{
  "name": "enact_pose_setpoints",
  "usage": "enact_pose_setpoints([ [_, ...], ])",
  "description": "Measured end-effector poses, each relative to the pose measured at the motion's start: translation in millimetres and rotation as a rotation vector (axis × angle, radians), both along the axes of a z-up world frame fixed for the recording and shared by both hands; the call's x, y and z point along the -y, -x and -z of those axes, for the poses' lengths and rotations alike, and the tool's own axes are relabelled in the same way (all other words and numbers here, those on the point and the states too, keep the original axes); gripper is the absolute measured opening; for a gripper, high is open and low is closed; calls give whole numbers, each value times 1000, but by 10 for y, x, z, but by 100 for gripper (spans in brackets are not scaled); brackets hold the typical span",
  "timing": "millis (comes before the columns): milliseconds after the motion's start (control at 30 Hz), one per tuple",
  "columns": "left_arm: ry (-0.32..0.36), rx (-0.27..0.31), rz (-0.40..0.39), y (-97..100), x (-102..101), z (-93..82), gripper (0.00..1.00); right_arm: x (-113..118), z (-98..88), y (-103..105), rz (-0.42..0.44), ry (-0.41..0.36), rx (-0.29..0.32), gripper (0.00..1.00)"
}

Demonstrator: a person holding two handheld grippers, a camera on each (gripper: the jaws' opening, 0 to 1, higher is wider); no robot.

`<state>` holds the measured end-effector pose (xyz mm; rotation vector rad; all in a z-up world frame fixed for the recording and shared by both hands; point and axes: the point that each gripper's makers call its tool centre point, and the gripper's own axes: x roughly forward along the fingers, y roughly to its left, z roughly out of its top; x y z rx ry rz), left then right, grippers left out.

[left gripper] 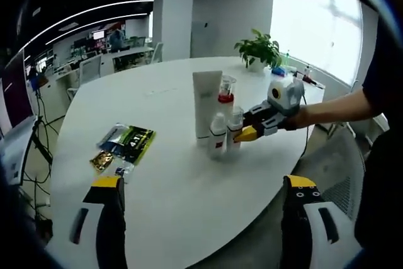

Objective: Arrange the skincare products in the storage area until every visible bottle or jar stands upright without overlapping.

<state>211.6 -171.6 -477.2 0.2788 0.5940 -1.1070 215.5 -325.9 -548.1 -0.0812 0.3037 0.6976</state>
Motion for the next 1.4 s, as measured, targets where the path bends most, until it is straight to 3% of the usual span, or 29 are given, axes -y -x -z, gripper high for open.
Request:
enact_pose_setpoints([
  [167, 3, -8, -1, 16, 11, 12, 96, -20, 9, 54, -76, 92, -6, 10],
  [500, 7, -24, 12, 80, 76, 46, 94, 24, 162, 85, -132, 183, -51, 11],
  [933, 17, -57, -1, 127, 75, 87, 94, 131, 342, 126, -99, 164, -106, 13],
  [1400, 5, -75, -1, 147, 93, 157, 93, 179, 403, 58, -102, 163, -109, 10],
])
